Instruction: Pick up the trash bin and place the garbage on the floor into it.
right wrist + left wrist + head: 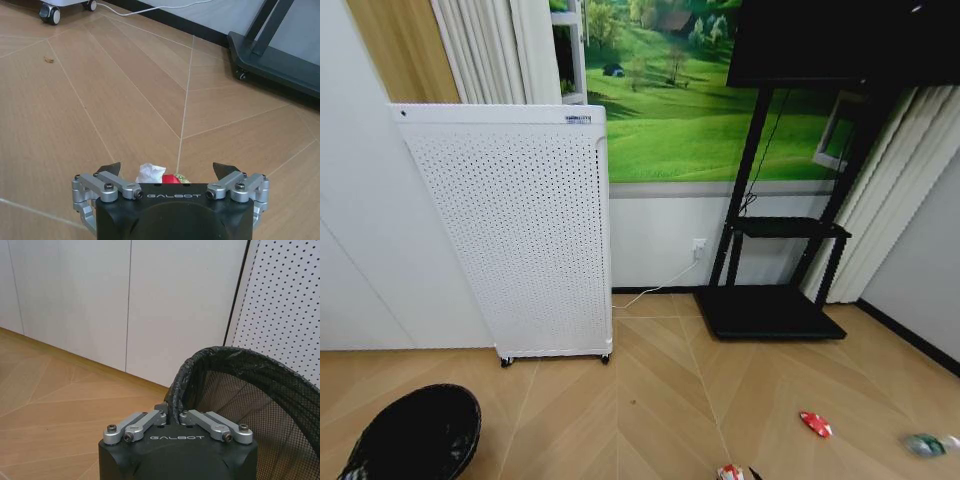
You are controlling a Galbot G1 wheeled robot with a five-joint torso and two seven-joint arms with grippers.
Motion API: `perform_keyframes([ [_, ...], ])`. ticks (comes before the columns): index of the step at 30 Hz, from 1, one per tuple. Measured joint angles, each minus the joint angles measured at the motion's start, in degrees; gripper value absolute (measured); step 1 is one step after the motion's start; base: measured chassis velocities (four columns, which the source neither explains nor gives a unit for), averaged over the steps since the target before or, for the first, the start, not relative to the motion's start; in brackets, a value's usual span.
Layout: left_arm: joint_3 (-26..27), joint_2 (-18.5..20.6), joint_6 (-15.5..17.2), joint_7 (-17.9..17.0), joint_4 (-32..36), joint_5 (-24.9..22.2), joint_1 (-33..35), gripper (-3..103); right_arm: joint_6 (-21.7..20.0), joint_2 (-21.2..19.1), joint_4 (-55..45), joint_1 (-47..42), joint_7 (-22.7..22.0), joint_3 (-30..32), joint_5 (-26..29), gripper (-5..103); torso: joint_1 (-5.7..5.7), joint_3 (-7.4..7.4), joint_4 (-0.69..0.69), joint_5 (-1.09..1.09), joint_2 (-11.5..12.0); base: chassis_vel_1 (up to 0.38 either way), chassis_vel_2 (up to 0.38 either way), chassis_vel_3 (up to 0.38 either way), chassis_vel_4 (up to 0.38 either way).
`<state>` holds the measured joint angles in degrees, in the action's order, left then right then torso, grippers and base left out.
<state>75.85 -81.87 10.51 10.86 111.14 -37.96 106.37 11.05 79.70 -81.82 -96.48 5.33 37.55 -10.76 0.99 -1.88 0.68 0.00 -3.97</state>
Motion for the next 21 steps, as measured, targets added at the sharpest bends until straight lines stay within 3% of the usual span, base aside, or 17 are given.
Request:
perform_keyframes([
  [9, -0.6, -0.2, -0.3, 0.9, 0.7, 0.5, 0.0, 6, -0.9, -0.2, 3.8, 3.8, -0.6, 0.1, -1.9, 101, 0.0, 0.0, 0.01, 0.0, 0.0, 0.0, 0.0, 0.0, 0.0],
  [10, -0.6, -0.2, -0.3, 1.0, 0.8, 0.5, -0.1, 6, -1.1, -0.4, 4.4, 4.3, -0.7, 0.1, -2.2, 94, 0.0, 0.0, 0.0, 0.0, 0.0, 0.0, 0.0, 0.0, 0.0],
  [12, -0.6, -0.1, -0.3, 1.0, 0.8, 0.5, -0.1, 6, -1.3, -0.4, 4.7, 4.5, -0.7, 0.1, -2.3, 94, 0.0, 0.0, 0.0, 0.0, 0.0, 0.0, 0.0, 0.0, 0.0],
  [15, -0.6, 0.1, -0.4, 1.1, 0.9, 0.4, -0.1, 6, -1.5, -0.7, 5.6, 4.7, -0.6, 0.2, -2.8, 79, 0.0, 0.0, 0.01, 0.0, 0.0, 0.0, 0.0, 0.0, 0.0],
  [19, -0.6, 0.2, -0.4, 1.1, 0.9, 0.2, -0.1, 6, -1.6, -0.7, 6.0, 4.4, -0.6, 0.4, -3.7, 68, 0.0, 0.0, 0.01, 0.0, 0.0, 0.0, 0.0, 0.0, 0.0],
  [20, -0.7, 0.3, -0.4, 1.1, 0.9, 0.1, -0.1, 6, -1.6, -0.7, 6.1, 4.3, -0.6, 0.5, -4.0, 57, 0.0, 0.0, 0.01, 0.0, 0.0, 0.0, 0.0, 0.0, 0.0],
  [21, -0.7, 0.3, -0.4, 1.1, 0.9, 0.1, -0.1, 6, -1.6, -0.7, 6.1, 4.3, -0.6, 0.5, -4.0, 57, 0.0, 0.0, 0.01, 0.0, 0.0, 0.0, 0.0, 0.0, 0.0],
])
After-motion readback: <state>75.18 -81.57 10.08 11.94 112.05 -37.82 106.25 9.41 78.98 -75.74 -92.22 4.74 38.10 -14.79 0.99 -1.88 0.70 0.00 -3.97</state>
